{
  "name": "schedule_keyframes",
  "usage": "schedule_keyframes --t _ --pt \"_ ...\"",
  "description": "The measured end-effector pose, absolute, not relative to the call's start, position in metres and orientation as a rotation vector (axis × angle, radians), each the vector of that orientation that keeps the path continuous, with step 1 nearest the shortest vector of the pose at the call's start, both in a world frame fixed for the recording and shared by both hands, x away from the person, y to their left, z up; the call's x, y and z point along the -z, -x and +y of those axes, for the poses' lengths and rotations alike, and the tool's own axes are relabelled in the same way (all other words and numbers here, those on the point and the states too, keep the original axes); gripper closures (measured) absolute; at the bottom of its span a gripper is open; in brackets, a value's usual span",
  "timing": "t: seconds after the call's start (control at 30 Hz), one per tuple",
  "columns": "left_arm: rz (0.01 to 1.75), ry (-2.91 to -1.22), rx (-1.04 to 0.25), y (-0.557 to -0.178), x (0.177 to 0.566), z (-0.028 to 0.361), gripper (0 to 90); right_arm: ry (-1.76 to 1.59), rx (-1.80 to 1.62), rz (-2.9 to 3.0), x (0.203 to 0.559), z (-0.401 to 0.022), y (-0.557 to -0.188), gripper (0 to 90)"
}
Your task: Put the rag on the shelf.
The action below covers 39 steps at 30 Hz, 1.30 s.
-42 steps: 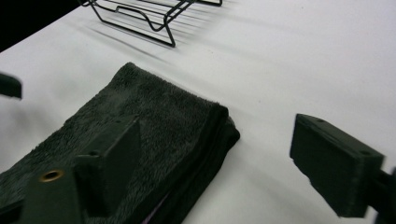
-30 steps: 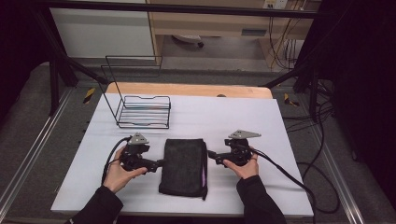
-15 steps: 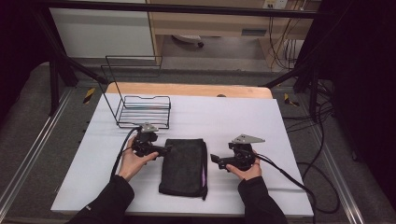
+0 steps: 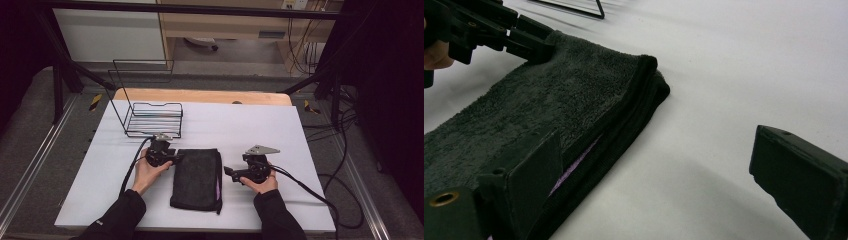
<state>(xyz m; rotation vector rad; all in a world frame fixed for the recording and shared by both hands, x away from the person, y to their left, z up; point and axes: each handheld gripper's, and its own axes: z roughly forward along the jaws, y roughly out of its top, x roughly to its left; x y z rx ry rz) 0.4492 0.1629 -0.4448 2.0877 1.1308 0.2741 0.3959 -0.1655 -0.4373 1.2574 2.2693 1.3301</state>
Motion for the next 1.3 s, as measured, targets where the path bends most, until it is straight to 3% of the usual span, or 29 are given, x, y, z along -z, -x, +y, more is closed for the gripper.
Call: schedule_keyframes --t 0.37,0.67,1.07,1.3 --pt "1.142 -2.079 -0.235 -0.446 0.445 0.158 76.1 -1.256 -1.326 2.256 0.441 -0.161 -0.401 4.9" --pt "1.127 -2.090 -0.247 -0.445 0.446 0.158 78.0 -1.252 -1.276 2.257 0.436 -0.147 -0.414 4.7" --pt "1.099 -2.099 -0.277 -0.443 0.447 0.156 78.0 -1.299 -1.263 2.261 0.444 -0.116 -0.442 21.6" --pt "1.090 -2.103 -0.283 -0.443 0.447 0.156 78.0 -1.307 -1.207 2.283 0.454 -0.113 -0.442 37.1"
